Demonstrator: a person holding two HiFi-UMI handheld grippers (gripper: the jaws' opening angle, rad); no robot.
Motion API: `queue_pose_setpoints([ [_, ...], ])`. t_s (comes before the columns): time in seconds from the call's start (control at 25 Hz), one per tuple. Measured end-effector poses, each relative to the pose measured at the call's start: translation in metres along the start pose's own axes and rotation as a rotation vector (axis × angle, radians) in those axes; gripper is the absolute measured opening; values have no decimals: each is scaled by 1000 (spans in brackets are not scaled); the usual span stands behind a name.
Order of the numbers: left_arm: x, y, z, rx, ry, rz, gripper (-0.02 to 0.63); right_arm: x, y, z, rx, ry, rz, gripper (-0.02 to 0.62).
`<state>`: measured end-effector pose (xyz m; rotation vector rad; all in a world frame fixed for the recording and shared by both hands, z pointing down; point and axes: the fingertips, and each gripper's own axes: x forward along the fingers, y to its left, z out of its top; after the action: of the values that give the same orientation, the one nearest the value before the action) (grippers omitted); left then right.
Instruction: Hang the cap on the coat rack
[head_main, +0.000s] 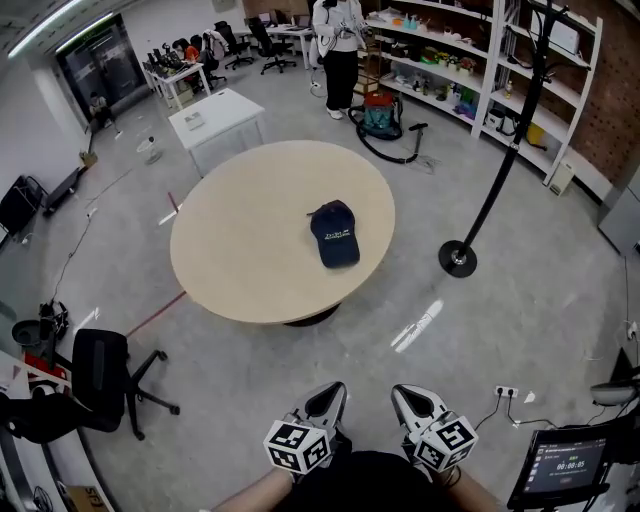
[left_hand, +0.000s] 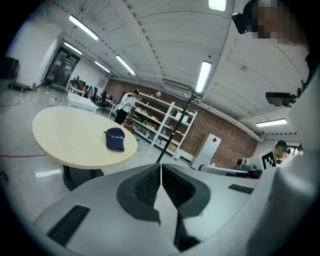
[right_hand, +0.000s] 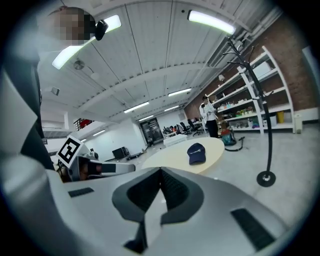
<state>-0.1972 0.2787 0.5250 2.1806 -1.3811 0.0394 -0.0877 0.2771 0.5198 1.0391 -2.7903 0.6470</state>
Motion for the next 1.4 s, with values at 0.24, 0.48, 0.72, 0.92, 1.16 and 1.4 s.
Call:
queue_pose_setpoints([
  [0.24,25,49,27,-43,12,-66,5,62,-5,20,-34,44,-53,3],
  [0.48,39,87,41,-61,32,-97,5,108,-3,27,-37,90,-61,3],
  [0.72,60,116,48,-101,46,-83,5,140,-16,33,-25,105,-56,3],
  [0.92,82,135,63,-114,39,-45,5,165,-39,35,12,121,-32,3],
  [1.16,123,149,91,-93,14,30,5,205,-81,62,25,96,54,2],
  [1.4,177,141,115,-73,-7,85,5,228,-135,95,15,89,123,3],
])
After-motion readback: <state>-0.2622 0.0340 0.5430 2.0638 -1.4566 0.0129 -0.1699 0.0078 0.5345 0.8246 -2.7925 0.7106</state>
